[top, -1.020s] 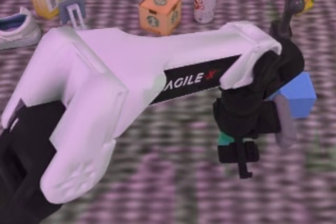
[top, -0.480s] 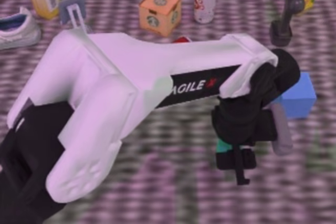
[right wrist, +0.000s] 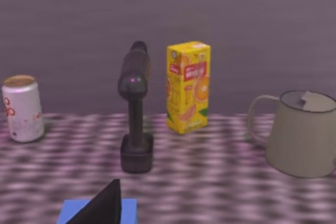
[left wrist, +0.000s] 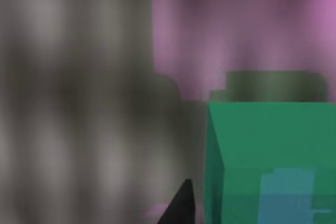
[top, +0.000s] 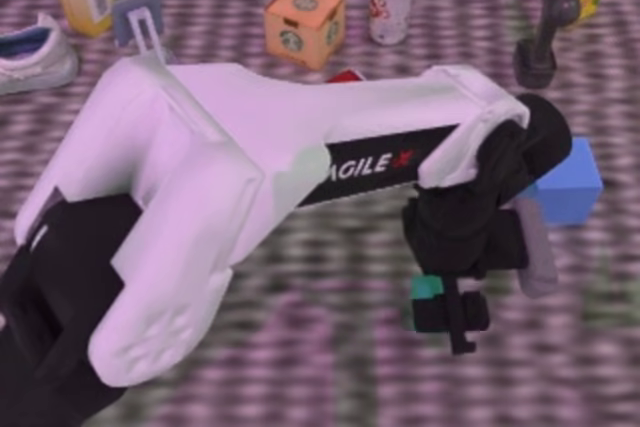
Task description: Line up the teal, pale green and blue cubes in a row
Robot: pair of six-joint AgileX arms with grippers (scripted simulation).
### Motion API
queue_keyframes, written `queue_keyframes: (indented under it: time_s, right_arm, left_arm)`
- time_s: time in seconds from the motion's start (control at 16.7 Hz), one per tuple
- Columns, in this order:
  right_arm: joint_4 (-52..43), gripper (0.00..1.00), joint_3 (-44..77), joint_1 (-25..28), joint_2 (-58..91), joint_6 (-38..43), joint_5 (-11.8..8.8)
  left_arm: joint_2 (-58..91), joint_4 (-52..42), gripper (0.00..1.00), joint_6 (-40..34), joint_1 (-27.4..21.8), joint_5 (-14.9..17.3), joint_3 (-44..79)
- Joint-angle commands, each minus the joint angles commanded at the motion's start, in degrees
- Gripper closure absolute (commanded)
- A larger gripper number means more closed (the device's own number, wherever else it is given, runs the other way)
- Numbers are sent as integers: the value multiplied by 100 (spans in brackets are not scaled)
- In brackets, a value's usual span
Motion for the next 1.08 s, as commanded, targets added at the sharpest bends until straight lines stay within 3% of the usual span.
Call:
queue_keyframes:
  time_s: [0.12,0.18,0.72,1.08]
  right_arm:
    - [0,0,0,0,0,0,0]
    - [0,0,0,0,0,0,0]
    - [0,0,0,0,0,0,0]
    - [0,0,0,0,0,0,0]
  left_arm:
    - [0,0,2,0,0,0,0]
    - [0,0,0,0,0,0,0]
    - [-6,-21,0,5,7,0,20]
    - [-212,-1094,0,5,96,-1,824]
